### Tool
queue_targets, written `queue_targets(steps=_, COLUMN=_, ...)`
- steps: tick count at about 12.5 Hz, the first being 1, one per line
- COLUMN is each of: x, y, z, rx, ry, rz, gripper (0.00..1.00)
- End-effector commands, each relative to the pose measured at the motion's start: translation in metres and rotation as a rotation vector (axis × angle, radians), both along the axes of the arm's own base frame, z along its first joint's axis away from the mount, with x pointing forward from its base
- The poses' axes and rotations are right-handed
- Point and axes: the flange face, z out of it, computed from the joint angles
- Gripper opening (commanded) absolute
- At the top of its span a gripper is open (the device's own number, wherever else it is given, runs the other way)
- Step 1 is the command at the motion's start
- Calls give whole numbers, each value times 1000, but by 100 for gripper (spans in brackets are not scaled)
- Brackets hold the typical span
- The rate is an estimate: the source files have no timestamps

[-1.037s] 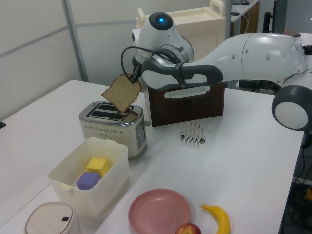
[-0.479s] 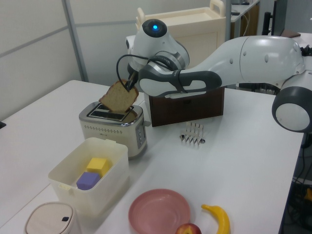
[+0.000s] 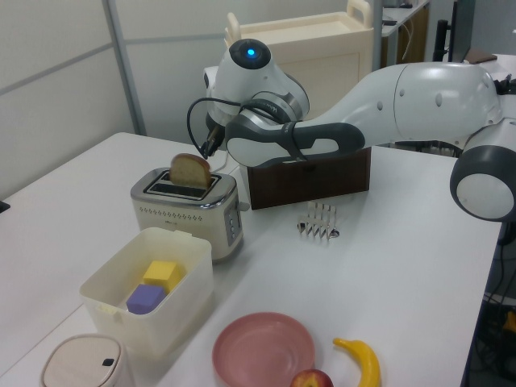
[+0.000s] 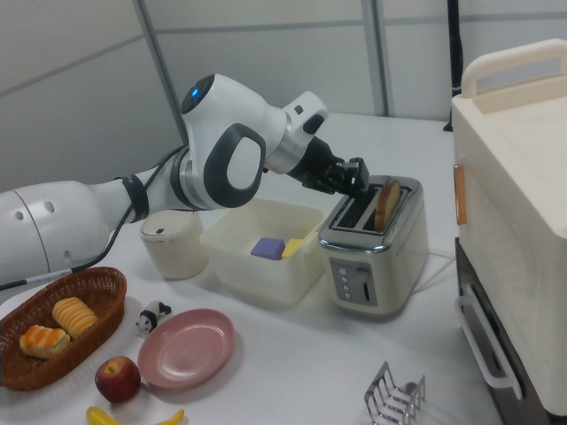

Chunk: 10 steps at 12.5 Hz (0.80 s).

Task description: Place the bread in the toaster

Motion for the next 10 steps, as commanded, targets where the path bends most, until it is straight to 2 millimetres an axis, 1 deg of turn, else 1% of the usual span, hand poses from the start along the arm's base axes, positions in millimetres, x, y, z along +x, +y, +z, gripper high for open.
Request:
queue_targets(steps=1, x=-8, y=1, z=11, rx=18, ry=-30, rz=-17, gripper=62)
queue_targets(steps=2, x=-8, y=-1, z=12, rx=19, ry=-30, rz=-19, gripper=63)
queue_targets(steps=3, x=-9, y=-2, z=16, rx=19, ry=-34, rz=-20, gripper=67)
queue_targets(steps=4, x=-11, y=-2, z=22, rx=20, ry=-40, rz=-21, gripper=75)
queue_targets(steps=5, x=-13, y=-3, z=24, rx=21, ry=-38, rz=-23, gripper=89)
queue_targets(steps=6, x=-15, y=-5, z=27, rx=23, ry=-20, rz=-31, gripper=100)
queue_targets(steps=7, x=-18, y=-7, z=28, rx=24, ry=7, rz=-42, gripper=100)
queue_targets(steps=9, x=-26, y=-1, z=33, rx=45, ry=62, rz=-51, gripper=100)
queue_targets(steps=10, x=-33, y=2, z=36, rx=73, ry=112, rz=-57, gripper=100)
